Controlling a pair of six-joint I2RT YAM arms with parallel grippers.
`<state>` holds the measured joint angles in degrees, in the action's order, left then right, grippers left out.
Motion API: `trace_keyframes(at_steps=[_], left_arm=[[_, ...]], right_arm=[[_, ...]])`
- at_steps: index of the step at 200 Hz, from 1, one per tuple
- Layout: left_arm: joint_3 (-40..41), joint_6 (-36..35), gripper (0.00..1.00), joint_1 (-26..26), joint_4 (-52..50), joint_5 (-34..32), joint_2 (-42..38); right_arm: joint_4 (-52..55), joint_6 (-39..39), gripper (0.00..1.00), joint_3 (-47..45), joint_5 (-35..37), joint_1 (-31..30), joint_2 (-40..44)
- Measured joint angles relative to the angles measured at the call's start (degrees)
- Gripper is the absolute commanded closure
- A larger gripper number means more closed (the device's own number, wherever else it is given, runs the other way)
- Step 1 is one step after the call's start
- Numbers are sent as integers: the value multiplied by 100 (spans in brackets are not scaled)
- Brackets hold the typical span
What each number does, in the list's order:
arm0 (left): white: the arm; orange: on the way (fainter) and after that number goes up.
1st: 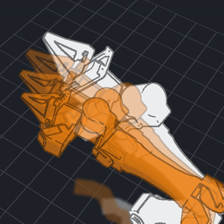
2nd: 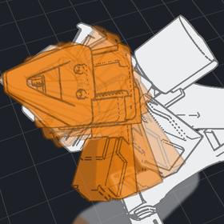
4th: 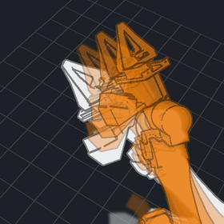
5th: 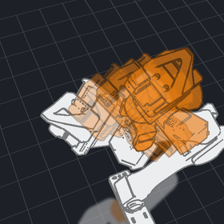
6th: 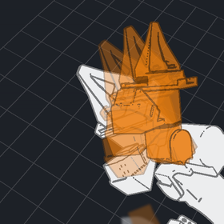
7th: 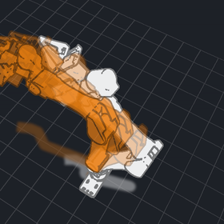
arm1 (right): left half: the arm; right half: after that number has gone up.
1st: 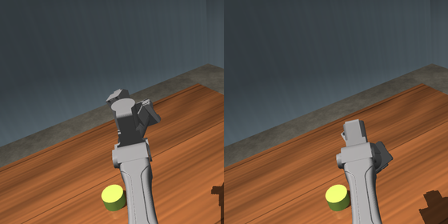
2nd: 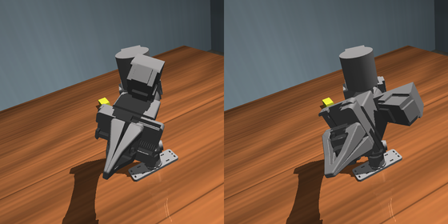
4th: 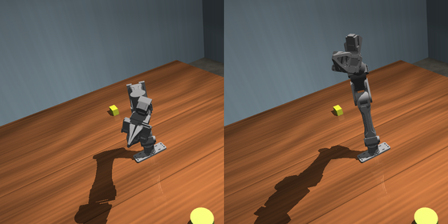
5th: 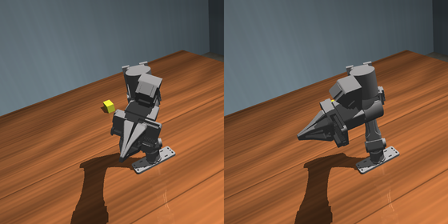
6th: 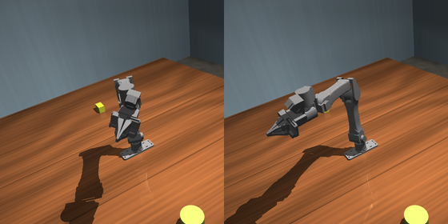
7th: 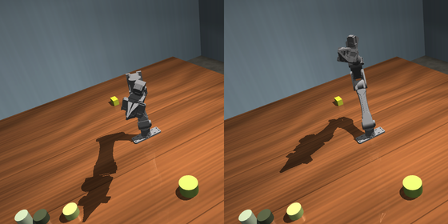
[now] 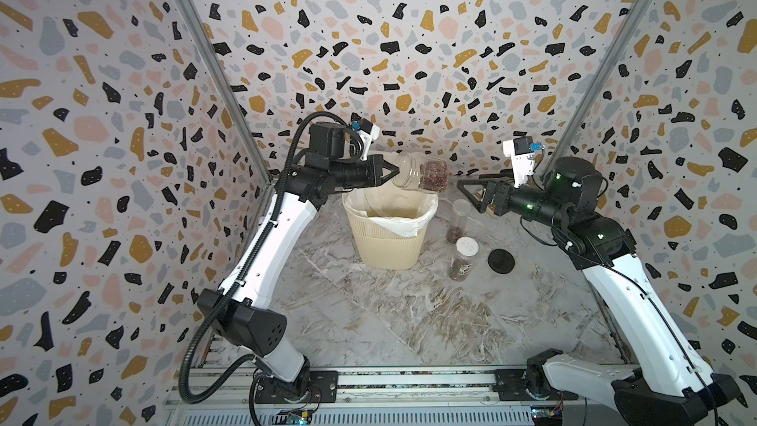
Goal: Empty the moldy dried flower tea in the jars
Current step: Pour the moldy dried flower tea into the trash bin.
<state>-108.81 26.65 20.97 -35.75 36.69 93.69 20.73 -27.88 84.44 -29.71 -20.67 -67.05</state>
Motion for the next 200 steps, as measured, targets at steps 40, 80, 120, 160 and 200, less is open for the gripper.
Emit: trace_keyframes(at_steps=[40, 80, 120, 160, 200], left_arm=[[671, -11, 100, -17, 1025, -345, -26], [1266, -48, 100, -17, 1980, -603, -105], [1423, -48, 100, 26, 2734, -662, -105], [1440, -212, 100, 258, 3045, -774, -111], [1749, -446, 100, 485, 3508, -1102, -240]], right_arm=[[-883, -1445, 1, -511, -494, 260, -212], [-1526, -2518, 0, -695, -848, 260, -533], [-2157, -3440, 0, -743, -977, 260, -739], [-2730, -4253, 0, -828, -1051, 260, -1005], [-3150, -4865, 0, -855, -1067, 260, -1167]])
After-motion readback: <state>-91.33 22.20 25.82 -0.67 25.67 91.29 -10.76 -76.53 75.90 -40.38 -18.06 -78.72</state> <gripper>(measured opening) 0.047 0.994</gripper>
